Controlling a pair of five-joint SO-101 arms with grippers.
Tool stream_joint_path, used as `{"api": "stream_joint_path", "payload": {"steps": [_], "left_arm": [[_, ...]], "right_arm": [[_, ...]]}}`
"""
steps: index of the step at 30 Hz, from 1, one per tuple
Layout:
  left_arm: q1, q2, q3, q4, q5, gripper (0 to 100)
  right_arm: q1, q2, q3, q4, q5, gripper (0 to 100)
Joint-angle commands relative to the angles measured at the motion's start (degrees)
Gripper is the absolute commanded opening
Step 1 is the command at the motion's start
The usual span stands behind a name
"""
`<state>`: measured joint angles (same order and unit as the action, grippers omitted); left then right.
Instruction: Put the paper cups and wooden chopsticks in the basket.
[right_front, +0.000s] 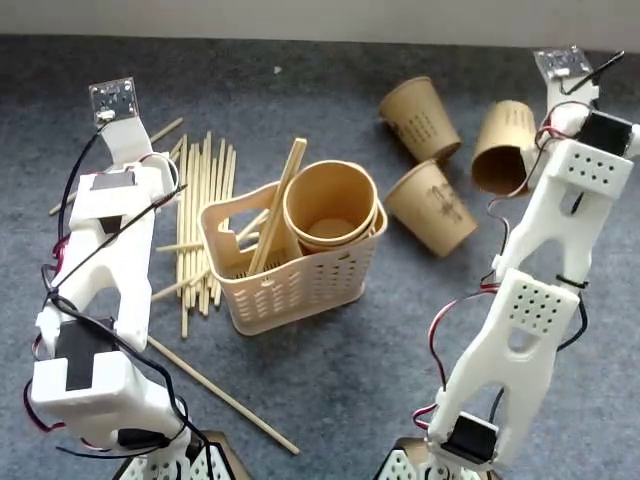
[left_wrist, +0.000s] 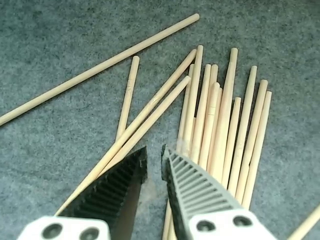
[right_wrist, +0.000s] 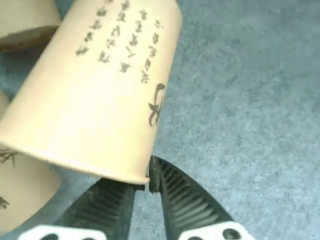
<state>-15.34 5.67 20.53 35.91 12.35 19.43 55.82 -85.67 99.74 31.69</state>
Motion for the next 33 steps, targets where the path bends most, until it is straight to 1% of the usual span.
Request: {"api": "stream_joint_path", "payload": {"steps": [1, 5, 8, 10, 11, 16, 19, 23, 25, 29, 31, 33], "left_arm": [[1.01, -0.22, -0.66, -0.7, -0.62, 9], [1.1, -0.22, -0.84, -0.7, -2.11, 9], [1.89, -0.22, -0.75, -0.7, -2.2, 9], [2.42, -0.22, -0.57, -0.7, -2.2, 9], [2.51, -0.22, -0.48, -0.7, -2.2, 9], [2.42, -0.22, -0.48, -0.7, -2.2, 9], [2.42, -0.22, -0.48, -0.7, -2.2, 9], [2.51, -0.22, -0.48, -0.7, -2.2, 9], [2.51, -0.22, -0.4, -0.7, -2.2, 9], [2.51, -0.22, -0.4, -0.7, -2.2, 9], [2.51, -0.22, -0.4, -0.7, -2.2, 9], [2.51, -0.22, -0.4, -0.7, -2.2, 9]], "right_arm": [[0.75, -7.6, 0.92, 1.36, -3.25, 0.5], [0.48, -14.9, 12.0, 1.36, -3.69, 0.5], [-1.98, -23.6, 22.37, 1.45, -4.92, 0.5], [-4.62, -30.73, 31.08, 1.45, -8.26, 0.5], [-6.46, -35.03, 36.09, 1.45, -8.79, 0.5], [-14.11, -55.34, 58.07, 1.45, -9.32, 0.5], [-15.96, -66.24, 68.79, 1.45, -9.32, 0.5], [-15.96, -77.41, 77.14, 1.45, -9.05, 0.5], [-15.78, -81.27, 80.84, 1.45, -7.65, 0.5], [-13.67, -87.87, 94.37, 1.54, -0.53, 0.5], [-10.33, -89.54, 100.62, 1.45, 3.52, 0.5], [-5.32, -89.63, 105.01, 1.36, 8.26, 0.5]]}}
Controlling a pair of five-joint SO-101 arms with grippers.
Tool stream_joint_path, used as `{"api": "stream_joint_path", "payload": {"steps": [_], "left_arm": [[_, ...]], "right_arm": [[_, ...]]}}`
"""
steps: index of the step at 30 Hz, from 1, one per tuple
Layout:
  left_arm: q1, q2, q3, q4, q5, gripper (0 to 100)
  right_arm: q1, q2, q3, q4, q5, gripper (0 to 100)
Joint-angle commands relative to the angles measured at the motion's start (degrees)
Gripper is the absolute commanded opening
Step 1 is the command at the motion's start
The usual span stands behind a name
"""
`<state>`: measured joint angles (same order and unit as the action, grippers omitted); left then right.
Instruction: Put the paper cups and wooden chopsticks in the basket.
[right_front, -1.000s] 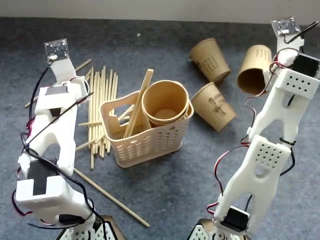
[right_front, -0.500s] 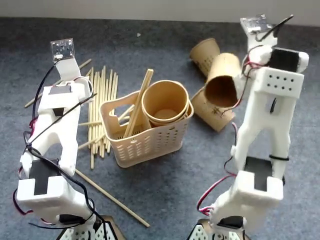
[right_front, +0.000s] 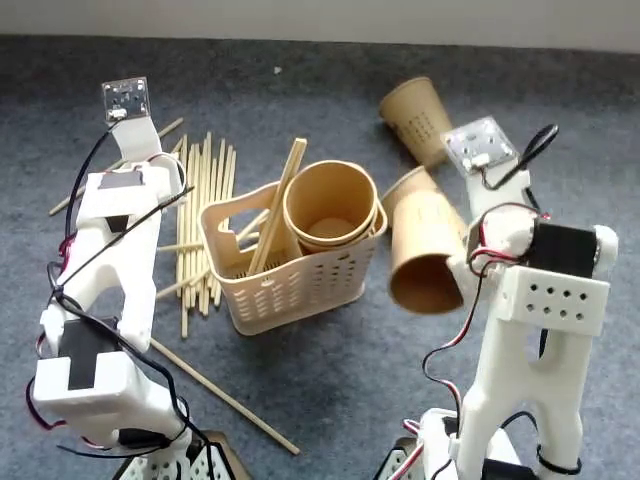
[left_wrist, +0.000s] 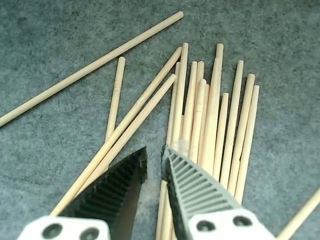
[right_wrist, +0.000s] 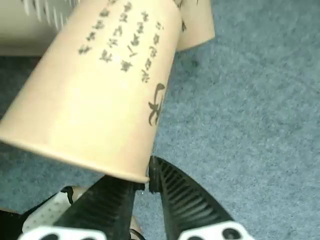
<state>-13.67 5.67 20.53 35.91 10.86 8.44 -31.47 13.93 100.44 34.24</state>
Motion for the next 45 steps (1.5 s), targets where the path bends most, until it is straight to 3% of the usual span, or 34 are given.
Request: {"api": "stream_joint_path", "payload": {"steps": [1, 4, 8, 15, 22, 26, 34, 38, 45], "left_arm": [[0.84, -0.22, -0.4, -0.7, -0.7, 9], [0.84, -0.22, -0.4, -0.7, -0.7, 9], [0.84, -0.22, -0.4, -0.7, -0.7, 9], [0.84, -0.22, -0.31, -0.7, -0.7, 9], [0.84, -0.22, -0.31, -0.7, -0.7, 9], [0.84, -0.22, -0.31, -0.7, -0.7, 9], [0.84, -0.22, -0.31, -0.7, -0.79, 9], [0.84, -0.22, -0.31, -0.7, -0.79, 9], [0.84, -0.22, -0.31, -0.62, -0.79, 9]], "right_arm": [[8.57, -1.89, 6.46, 0.66, 7.38, 0.5], [16.57, 3.21, 7.69, 0.66, 11.78, 0.5], [22.46, 16.04, 7.96, 0.66, 7.3, 0.5], [23.43, 39.43, 5.76, 0.66, 4.57, 0.5], [23.6, 36.09, 0.22, 0.66, 2.29, 0.7], [21.41, 30.99, -0.31, 0.66, 2.29, 1.9], [7.69, 19.21, -0.31, 0.4, 0.09, 19.3], [3.82, 17.1, -0.22, -0.66, -2.37, 19.5], [3.56, 16.75, -0.31, -8.13, -5.63, 19.5]]}}
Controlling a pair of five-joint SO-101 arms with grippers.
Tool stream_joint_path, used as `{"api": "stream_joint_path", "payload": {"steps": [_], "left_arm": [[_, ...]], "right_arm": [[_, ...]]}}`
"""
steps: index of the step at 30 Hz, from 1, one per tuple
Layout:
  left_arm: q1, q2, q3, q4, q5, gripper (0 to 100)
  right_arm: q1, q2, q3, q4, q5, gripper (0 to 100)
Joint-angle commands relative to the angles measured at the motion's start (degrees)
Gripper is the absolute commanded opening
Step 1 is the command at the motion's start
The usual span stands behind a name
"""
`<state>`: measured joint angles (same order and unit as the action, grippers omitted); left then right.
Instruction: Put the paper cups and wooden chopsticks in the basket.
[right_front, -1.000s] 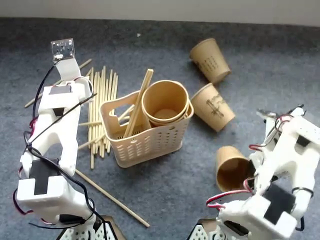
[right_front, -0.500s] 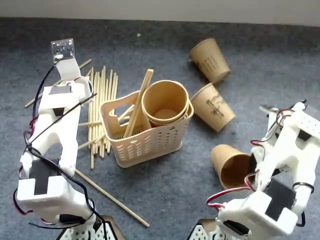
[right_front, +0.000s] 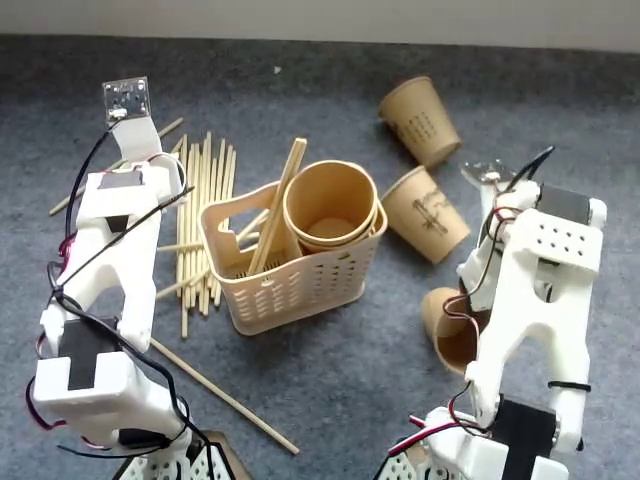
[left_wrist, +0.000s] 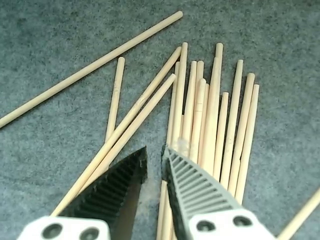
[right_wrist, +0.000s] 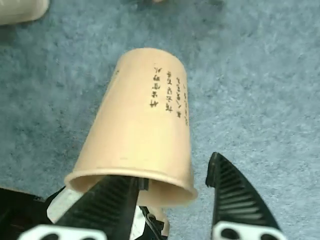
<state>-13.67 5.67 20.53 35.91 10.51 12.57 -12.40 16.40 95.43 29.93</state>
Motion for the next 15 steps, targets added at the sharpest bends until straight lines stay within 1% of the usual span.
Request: {"api": "stream_joint_path", "payload": {"steps": [1, 3, 10, 12, 15], "left_arm": [[0.84, -0.22, -0.31, -0.62, -0.44, 9], [0.84, -0.22, -0.31, -0.62, -0.44, 9], [0.84, -0.22, -0.31, -0.62, -0.44, 9], [0.84, -0.22, -0.31, -0.62, -0.44, 9], [0.84, -0.22, -0.31, -0.62, -0.44, 9]], "right_arm": [[-0.57, -2.33, -2.77, -3.82, -1.32, 19.5], [-0.57, -2.33, -2.95, -4.7, -1.32, 19.5], [-0.48, -2.33, -10.24, -4.44, -1.32, 19.5], [-0.48, -2.07, -10.24, -4.53, -0.97, 19.5], [1.45, -1.8, -8.48, -5.05, -0.88, 19.5]]}}
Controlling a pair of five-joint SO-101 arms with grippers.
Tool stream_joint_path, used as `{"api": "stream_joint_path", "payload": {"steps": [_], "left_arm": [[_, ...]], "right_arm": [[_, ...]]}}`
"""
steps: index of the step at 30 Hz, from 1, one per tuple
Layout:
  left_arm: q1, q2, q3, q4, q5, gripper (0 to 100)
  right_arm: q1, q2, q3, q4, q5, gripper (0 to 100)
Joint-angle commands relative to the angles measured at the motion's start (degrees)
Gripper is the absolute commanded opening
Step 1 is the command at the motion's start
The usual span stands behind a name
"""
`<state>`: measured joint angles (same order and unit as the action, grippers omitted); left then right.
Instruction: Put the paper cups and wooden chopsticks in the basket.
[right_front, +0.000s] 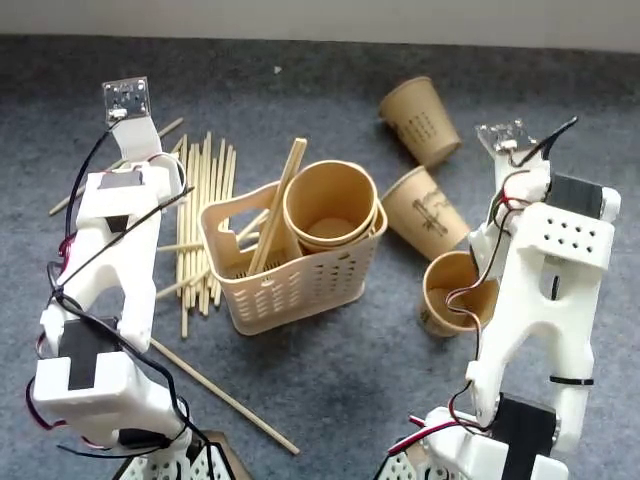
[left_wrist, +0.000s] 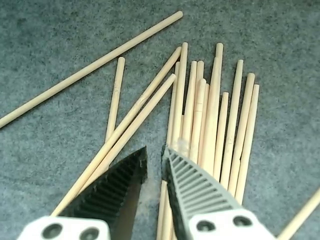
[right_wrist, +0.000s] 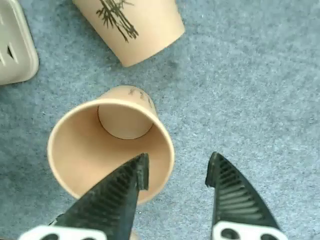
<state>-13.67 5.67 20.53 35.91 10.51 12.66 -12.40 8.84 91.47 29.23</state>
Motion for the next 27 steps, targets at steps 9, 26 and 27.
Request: {"api": "stream_joint_path", "payload": {"steps": [9, 26, 27], "left_arm": [[0.84, -0.22, -0.31, -0.53, -0.44, 9], [0.84, -0.22, -0.31, -0.53, -0.44, 9], [0.84, -0.22, -0.31, -0.53, -0.44, 9]], "right_arm": [[1.8, -2.15, 14.2, -13.41, -0.09, 19.5], [3.03, -2.42, -4.0, 2.68, 0.0, 0.7], [2.95, -2.42, -8.75, 6.02, 0.0, 0.7]]}}
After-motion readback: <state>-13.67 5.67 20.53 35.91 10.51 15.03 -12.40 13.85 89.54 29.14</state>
